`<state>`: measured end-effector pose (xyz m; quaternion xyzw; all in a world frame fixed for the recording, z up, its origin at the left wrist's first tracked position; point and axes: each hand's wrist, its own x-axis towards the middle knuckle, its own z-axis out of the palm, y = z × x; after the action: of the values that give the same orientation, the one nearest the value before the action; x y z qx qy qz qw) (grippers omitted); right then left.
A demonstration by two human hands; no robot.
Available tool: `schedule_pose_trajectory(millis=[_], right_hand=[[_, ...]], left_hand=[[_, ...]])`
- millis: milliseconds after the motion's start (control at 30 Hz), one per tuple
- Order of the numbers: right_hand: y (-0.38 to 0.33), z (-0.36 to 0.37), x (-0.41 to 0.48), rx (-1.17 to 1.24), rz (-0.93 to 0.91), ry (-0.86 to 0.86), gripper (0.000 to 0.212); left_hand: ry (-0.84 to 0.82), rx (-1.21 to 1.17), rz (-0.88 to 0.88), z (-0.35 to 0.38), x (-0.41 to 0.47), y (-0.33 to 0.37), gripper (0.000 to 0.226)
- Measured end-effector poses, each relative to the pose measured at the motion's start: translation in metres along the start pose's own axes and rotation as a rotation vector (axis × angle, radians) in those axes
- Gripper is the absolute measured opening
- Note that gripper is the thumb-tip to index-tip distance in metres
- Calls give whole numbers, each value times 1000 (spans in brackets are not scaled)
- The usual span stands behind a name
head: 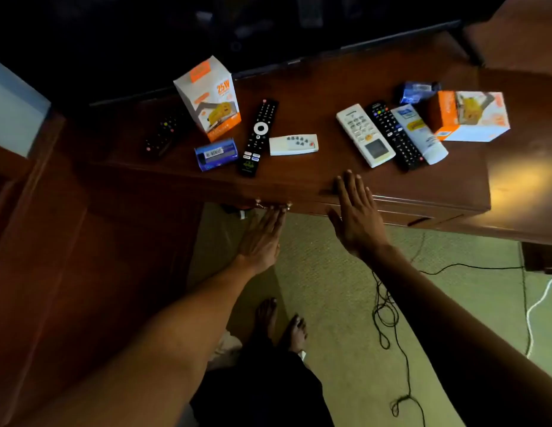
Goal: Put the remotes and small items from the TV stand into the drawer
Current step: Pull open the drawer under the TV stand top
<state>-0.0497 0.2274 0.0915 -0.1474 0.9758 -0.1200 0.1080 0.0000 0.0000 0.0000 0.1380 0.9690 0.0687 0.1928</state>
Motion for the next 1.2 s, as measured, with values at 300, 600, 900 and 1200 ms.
schedule_pose_trajectory(millis=[300, 600, 900, 1200], right_hand=[[-3, 21, -3, -53, 31, 153, 67], [-8, 9, -6, -28, 47, 89, 68], [-30, -5, -17, 140, 77, 106, 62], [-14, 27, -49, -8, 65, 10, 59]], left_hand=[[19, -39, -3, 6, -6, -14, 105], [9, -88, 25, 14, -44, -6, 106], [75, -301, 99, -21, -74, -7, 51], [255, -74, -16, -63, -56, -55, 60]])
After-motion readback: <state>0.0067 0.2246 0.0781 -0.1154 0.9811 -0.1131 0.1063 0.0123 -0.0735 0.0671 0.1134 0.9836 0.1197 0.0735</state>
